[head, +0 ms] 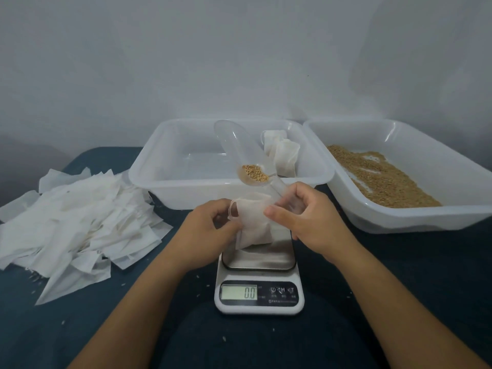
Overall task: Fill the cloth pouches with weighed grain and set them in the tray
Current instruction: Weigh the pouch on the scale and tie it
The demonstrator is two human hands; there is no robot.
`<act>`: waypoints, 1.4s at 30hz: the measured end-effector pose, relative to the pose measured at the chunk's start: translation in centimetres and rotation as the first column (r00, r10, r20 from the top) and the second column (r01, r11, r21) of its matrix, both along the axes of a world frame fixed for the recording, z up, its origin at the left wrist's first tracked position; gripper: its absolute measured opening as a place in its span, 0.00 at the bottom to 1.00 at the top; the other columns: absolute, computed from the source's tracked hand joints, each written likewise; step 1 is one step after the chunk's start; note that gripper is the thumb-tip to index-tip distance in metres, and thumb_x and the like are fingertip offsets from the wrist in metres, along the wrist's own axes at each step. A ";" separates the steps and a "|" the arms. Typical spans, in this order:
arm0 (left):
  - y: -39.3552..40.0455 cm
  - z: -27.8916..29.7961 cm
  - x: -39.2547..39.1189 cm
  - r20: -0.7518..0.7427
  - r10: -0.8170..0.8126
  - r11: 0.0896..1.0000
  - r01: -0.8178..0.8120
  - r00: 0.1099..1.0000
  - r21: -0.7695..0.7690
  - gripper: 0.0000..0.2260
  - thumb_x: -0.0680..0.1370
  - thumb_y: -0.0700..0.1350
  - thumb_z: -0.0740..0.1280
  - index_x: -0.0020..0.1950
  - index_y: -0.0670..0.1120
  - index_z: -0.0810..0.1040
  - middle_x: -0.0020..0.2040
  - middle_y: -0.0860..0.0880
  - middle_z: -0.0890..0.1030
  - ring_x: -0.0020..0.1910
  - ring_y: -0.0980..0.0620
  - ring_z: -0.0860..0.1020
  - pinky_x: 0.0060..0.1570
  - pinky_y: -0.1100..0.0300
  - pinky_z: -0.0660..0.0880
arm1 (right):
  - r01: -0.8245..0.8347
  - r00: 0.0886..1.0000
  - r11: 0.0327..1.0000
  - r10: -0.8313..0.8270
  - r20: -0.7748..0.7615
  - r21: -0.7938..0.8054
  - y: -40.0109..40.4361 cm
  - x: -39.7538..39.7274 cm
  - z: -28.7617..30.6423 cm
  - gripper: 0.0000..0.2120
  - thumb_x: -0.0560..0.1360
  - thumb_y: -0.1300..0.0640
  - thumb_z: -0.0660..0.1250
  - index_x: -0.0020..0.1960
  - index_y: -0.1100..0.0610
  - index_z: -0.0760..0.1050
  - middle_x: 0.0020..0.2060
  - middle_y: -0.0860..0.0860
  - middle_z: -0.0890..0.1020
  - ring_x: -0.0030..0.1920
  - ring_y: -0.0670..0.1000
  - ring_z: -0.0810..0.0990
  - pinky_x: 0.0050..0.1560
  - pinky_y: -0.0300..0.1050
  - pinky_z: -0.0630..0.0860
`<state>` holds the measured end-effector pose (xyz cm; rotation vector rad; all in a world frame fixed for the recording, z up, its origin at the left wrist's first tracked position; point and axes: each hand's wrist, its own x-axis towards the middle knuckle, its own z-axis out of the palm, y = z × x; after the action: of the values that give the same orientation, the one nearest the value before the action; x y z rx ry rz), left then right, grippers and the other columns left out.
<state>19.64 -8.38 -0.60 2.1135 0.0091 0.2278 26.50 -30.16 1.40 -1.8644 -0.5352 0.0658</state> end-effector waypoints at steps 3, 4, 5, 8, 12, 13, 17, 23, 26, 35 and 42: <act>0.4 -0.4 0.2 0.002 0.035 0.999 -0.035 0.999 -0.020 0.04 0.77 0.50 0.70 0.50 0.56 0.84 0.45 0.54 0.85 0.45 0.54 0.83 0.51 0.53 0.80 | 0.026 0.999 0.999 -0.025 0.030 -0.039 0.0 -0.1 -0.2 0.17 0.67 0.36 0.78 0.41 0.46 0.76 0.38 0.49 0.84 0.32 0.43 0.77 0.38 0.47 0.78; 0.4 -0.6 0.3 0.001 0.052 0.999 -0.052 0.999 -0.016 0.03 0.78 0.51 0.70 0.48 0.56 0.84 0.42 0.55 0.85 0.42 0.57 0.82 0.46 0.57 0.79 | 0.046 0.998 0.998 -0.044 0.045 -0.047 0.0 -0.1 -0.2 0.17 0.68 0.36 0.77 0.41 0.46 0.76 0.38 0.49 0.84 0.32 0.43 0.78 0.38 0.48 0.78; 0.4 -0.8 0.4 0.002 0.071 0.997 -0.071 0.997 -0.001 0.04 0.79 0.51 0.70 0.45 0.55 0.83 0.40 0.56 0.84 0.38 0.60 0.80 0.43 0.59 0.76 | 0.066 0.996 0.997 -0.063 0.061 -0.050 -0.1 -0.1 -0.3 0.17 0.68 0.36 0.77 0.42 0.46 0.77 0.39 0.49 0.84 0.32 0.44 0.78 0.37 0.47 0.78; 0.5 -1.4 0.8 -0.025 0.148 0.989 -0.147 0.989 0.029 0.12 0.81 0.55 0.68 0.42 0.51 0.82 0.35 0.56 0.82 0.33 0.61 0.76 0.38 0.62 0.70 | 0.119 0.988 0.993 -0.117 0.100 -0.018 -0.2 -0.2 -0.3 0.17 0.69 0.35 0.75 0.42 0.46 0.76 0.40 0.48 0.83 0.29 0.43 0.78 0.31 0.38 0.76; 1.2 -1.7 1.2 -0.074 0.263 0.965 -0.262 0.962 0.011 0.13 0.81 0.58 0.66 0.43 0.54 0.83 0.33 0.64 0.80 0.32 0.64 0.77 0.37 0.61 0.70 | 0.164 0.980 0.986 -0.165 0.112 0.020 -0.2 -0.1 -0.3 0.18 0.70 0.35 0.73 0.42 0.48 0.75 0.36 0.49 0.83 0.25 0.44 0.77 0.28 0.34 0.73; 1.4 -1.8 1.3 -0.082 0.289 0.957 -0.289 0.954 0.002 0.13 0.81 0.58 0.66 0.42 0.54 0.83 0.33 0.65 0.81 0.33 0.63 0.78 0.37 0.61 0.72 | 0.171 0.978 0.985 -0.173 0.113 0.029 -0.3 0.0 -0.3 0.17 0.71 0.36 0.74 0.41 0.49 0.75 0.35 0.48 0.83 0.24 0.44 0.77 0.28 0.33 0.72; 2.0 -1.9 1.6 -0.117 0.362 0.924 -0.372 0.925 -0.084 0.12 0.81 0.55 0.67 0.42 0.52 0.83 0.31 0.59 0.81 0.30 0.55 0.80 0.27 0.61 0.75 | 0.189 0.974 0.981 -0.193 0.116 0.038 -0.5 0.2 -0.4 0.16 0.74 0.40 0.75 0.43 0.51 0.75 0.32 0.44 0.82 0.23 0.44 0.77 0.26 0.31 0.71; 2.2 -2.0 1.8 -0.131 0.412 0.889 -0.430 0.901 -0.160 0.08 0.81 0.54 0.68 0.48 0.52 0.83 0.38 0.54 0.81 0.35 0.52 0.80 0.26 0.63 0.74 | 0.195 0.973 0.980 -0.197 0.123 0.031 -0.7 0.4 -0.4 0.15 0.74 0.42 0.75 0.43 0.51 0.75 0.32 0.42 0.81 0.23 0.43 0.77 0.26 0.31 0.71; 2.0 -1.9 1.7 -0.127 0.409 0.891 -0.425 0.904 -0.159 0.07 0.81 0.54 0.68 0.49 0.53 0.84 0.41 0.52 0.83 0.37 0.52 0.81 0.26 0.63 0.74 | 0.200 0.973 0.979 -0.202 0.112 0.024 -0.8 0.5 -0.4 0.15 0.74 0.42 0.76 0.42 0.51 0.76 0.34 0.42 0.82 0.23 0.42 0.77 0.26 0.31 0.71; 1.4 -2.0 1.7 -0.105 0.348 0.921 -0.360 0.932 -0.149 0.08 0.80 0.55 0.68 0.44 0.55 0.83 0.33 0.58 0.82 0.27 0.62 0.78 0.26 0.65 0.73 | 0.219 0.970 0.976 -0.216 0.109 -0.015 -0.8 0.5 -0.5 0.14 0.74 0.42 0.75 0.43 0.50 0.76 0.38 0.42 0.82 0.25 0.41 0.78 0.26 0.30 0.72; 1.4 -2.2 1.7 -0.089 0.334 0.932 -0.343 0.938 -0.119 0.08 0.80 0.56 0.68 0.44 0.57 0.83 0.35 0.64 0.82 0.30 0.64 0.78 0.28 0.66 0.73 | 0.232 0.971 0.972 -0.229 0.072 -0.030 -0.9 0.2 0.1 0.13 0.75 0.44 0.75 0.43 0.51 0.76 0.35 0.41 0.82 0.24 0.41 0.76 0.25 0.30 0.72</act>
<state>21.29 -7.02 -2.82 1.9748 0.4221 0.3504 26.71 -31.10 1.49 -1.9599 -0.3623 -0.1431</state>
